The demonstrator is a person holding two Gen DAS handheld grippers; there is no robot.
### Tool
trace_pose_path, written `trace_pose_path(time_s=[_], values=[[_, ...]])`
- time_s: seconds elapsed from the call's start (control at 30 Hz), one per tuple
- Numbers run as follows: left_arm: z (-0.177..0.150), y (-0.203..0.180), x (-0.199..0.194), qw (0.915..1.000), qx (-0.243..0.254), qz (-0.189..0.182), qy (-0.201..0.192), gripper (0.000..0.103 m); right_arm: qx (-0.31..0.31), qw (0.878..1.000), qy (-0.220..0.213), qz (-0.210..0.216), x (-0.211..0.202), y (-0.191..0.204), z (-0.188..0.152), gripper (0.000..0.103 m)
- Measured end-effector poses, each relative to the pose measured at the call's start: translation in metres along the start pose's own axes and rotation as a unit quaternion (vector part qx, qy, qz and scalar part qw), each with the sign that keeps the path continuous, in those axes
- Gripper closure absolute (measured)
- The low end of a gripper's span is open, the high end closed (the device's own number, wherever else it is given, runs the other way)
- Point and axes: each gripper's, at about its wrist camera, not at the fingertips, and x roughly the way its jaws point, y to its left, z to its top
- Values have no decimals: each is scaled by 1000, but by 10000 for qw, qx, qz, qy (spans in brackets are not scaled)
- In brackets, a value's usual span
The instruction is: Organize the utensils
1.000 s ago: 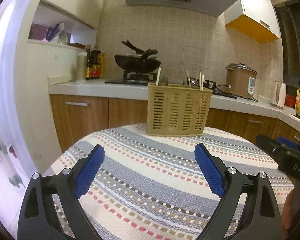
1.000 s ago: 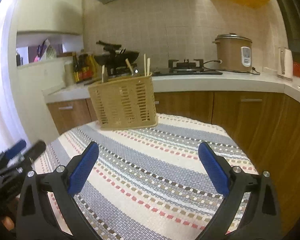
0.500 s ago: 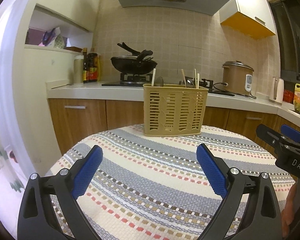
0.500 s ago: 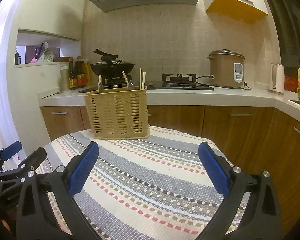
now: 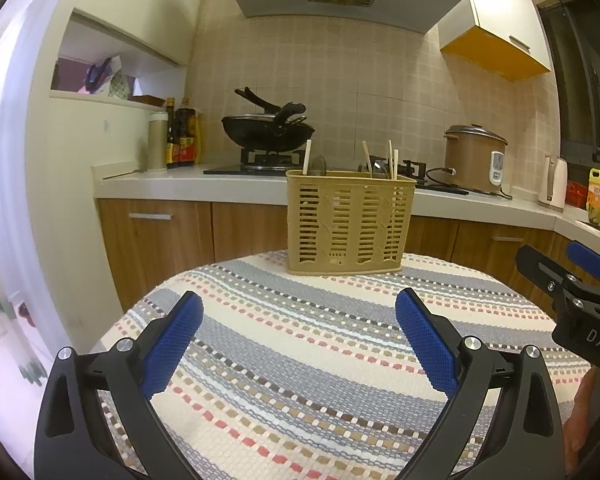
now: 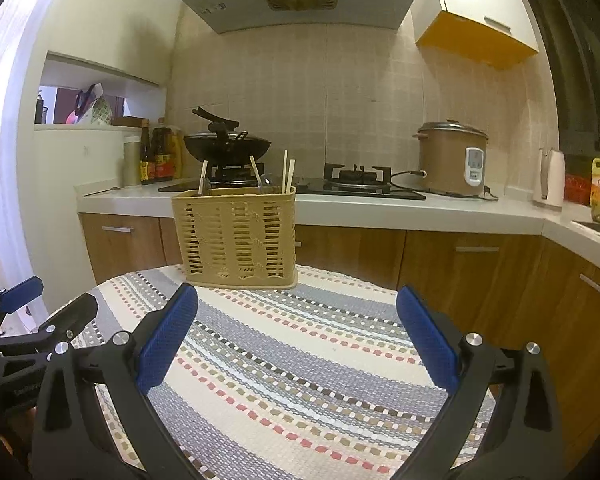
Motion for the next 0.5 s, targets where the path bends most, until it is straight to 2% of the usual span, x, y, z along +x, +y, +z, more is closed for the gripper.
trace_pose_path(time_s=[0.5], values=[[-1,1,-1,10000,-5,11,1,8,-4,10000,-19,-39,0,0,1,8]])
